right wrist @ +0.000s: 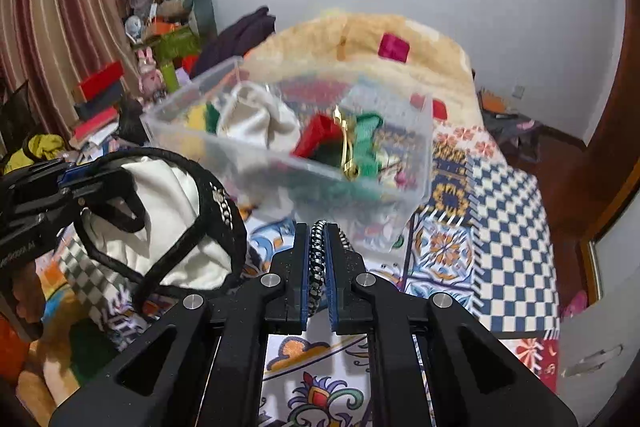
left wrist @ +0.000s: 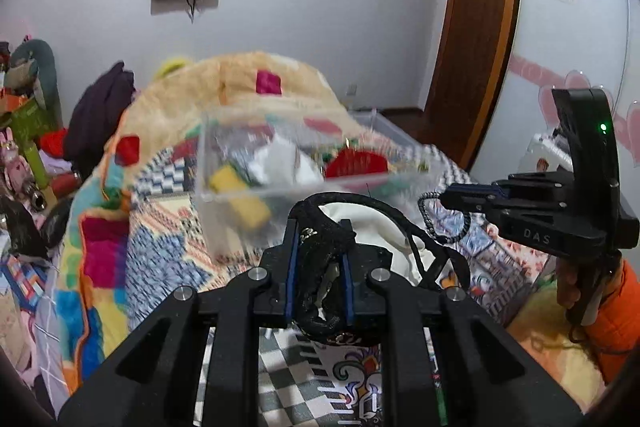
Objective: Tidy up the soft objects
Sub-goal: 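Grasp the black-and-white bra with the left tool while the right tool grasps the beaded strap, then lift the bra and strap with both tools and carry them over the box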
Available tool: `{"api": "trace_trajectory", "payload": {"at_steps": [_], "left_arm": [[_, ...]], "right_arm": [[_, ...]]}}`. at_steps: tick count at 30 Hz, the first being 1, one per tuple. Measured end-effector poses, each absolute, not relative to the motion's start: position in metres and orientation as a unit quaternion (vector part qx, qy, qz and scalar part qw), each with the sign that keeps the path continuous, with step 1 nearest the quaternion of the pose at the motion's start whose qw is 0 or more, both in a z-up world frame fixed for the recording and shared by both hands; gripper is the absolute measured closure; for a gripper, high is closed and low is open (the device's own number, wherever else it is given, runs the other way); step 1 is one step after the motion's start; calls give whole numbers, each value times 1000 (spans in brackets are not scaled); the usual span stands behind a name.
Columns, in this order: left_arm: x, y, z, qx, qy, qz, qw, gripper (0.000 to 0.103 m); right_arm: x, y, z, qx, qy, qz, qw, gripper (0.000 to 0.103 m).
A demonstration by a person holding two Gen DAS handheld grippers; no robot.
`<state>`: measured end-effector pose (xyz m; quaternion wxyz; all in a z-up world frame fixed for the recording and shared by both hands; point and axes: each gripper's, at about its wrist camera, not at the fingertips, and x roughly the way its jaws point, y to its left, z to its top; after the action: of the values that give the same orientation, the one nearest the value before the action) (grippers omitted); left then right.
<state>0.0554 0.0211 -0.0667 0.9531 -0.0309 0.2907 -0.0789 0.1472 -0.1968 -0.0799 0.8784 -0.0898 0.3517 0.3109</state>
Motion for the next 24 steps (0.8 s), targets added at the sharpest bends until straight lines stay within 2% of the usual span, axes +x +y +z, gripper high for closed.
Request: {"api": "trace_trajectory", "payload": {"at_steps": [16, 24], "left_arm": [[84, 30, -1, -46, 200, -52, 977, 86], [120, 35, -3, -46, 206, -24, 977, 86]], "right_arm": [[151, -192, -22, -77, 267, 310, 909, 96], [178, -168, -12, -70, 249, 305, 917, 96]]}}
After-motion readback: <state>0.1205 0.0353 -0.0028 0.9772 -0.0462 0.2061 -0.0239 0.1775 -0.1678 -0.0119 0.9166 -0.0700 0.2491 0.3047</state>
